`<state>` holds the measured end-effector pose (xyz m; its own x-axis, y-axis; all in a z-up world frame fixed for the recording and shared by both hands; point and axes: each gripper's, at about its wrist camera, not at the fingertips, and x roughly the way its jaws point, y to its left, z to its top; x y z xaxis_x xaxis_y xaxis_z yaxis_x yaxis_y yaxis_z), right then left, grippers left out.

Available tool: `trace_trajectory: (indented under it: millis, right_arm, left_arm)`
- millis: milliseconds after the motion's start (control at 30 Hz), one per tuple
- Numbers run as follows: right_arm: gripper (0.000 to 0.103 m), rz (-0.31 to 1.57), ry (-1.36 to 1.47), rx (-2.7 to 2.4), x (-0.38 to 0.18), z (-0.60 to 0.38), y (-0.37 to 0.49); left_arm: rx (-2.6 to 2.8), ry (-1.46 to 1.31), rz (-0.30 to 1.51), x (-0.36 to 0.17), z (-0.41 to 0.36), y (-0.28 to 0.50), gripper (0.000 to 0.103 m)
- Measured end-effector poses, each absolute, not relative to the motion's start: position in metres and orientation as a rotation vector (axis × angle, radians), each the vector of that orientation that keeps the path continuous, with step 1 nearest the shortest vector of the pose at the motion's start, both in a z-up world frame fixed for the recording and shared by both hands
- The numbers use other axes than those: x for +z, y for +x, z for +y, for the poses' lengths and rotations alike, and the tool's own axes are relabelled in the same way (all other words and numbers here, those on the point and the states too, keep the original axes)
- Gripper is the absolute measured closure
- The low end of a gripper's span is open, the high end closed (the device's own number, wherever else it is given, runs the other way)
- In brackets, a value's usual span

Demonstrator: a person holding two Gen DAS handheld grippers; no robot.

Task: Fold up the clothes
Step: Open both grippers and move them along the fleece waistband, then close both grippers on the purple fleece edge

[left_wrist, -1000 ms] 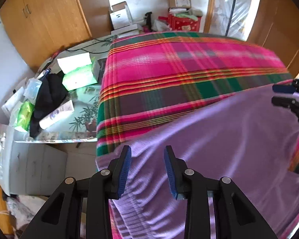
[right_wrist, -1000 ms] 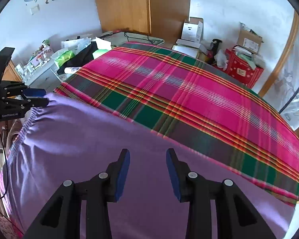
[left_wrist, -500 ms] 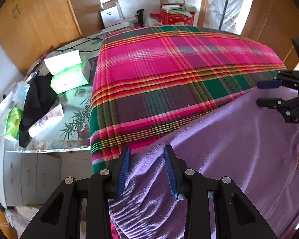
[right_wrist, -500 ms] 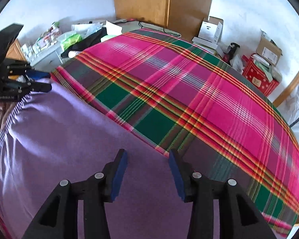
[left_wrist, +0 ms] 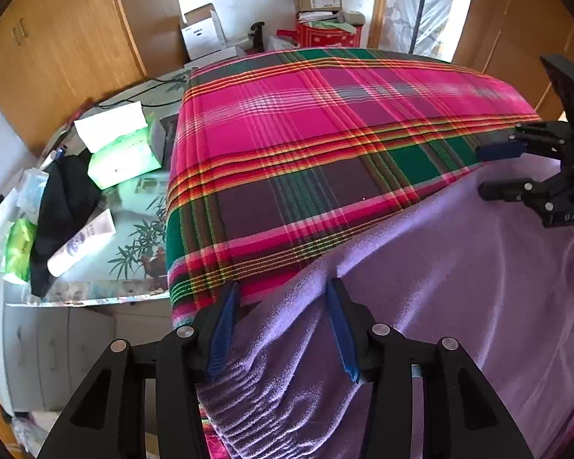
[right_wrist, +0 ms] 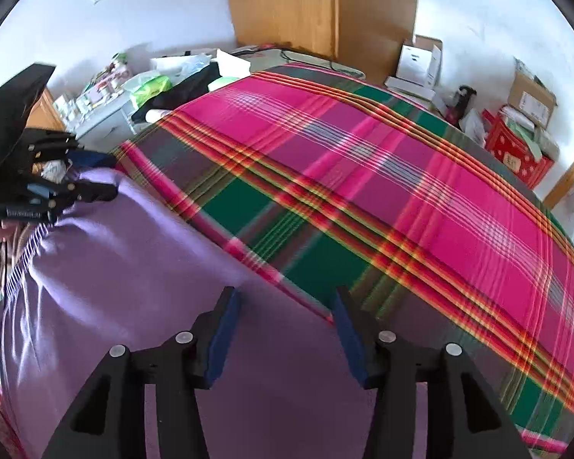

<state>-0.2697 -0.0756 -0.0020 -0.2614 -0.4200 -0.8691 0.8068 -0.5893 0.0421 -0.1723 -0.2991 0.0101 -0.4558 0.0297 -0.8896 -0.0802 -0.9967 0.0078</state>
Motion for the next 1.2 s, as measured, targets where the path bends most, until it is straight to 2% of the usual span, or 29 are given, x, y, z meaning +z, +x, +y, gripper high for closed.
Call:
trace_trajectory:
  millis: [267, 367, 467, 500, 533, 700, 733, 833, 1200]
  right_arm:
    - [0.051, 0.547, 1.147, -1.946, -0.002, -0.077, -0.266]
    - [0.056, 0.552, 1.132, -1.946, -0.002, -0.076, -0.263]
    - [0.067, 0.550, 1.123, -1.929, -0.001, -0.075, -0.259]
    - [0.076, 0.550, 1.122, -1.924, -0.001, -0.075, -0.257]
    - [0.079, 0.554, 1.123, -1.930, 0.000, -0.075, -0.255]
    - [0.095, 0.573, 1.130, -1.959, 0.002, -0.076, -0.247]
    - [0.096, 0.577, 1.131, -1.964, 0.003, -0.077, -0.245]
    - [0.098, 0.581, 1.128, -1.988, 0.005, -0.077, -0.239]
    - [0.099, 0.532, 1.063, -2.066, 0.032, -0.068, -0.202]
  left_arm:
    - [2.617, -1.569, 0.075, 0.010, -0.297, -0.169, 0.054]
    - [2.613, -1.557, 0.084, 0.010, -0.297, -0.168, 0.054]
    - [2.610, -1.549, 0.084, 0.010, -0.297, -0.167, 0.058]
    - [2.606, -1.545, 0.087, 0.011, -0.296, -0.166, 0.062]
    - [2.603, -1.540, 0.092, 0.011, -0.294, -0.166, 0.068]
    - [2.601, -1.516, 0.125, 0.012, -0.287, -0.163, 0.081]
    - [2.602, -1.516, 0.128, 0.012, -0.287, -0.162, 0.086]
    - [2.609, -1.514, 0.135, 0.014, -0.287, -0.160, 0.090]
    - [2.690, -1.458, 0.103, 0.025, -0.287, -0.141, 0.097]
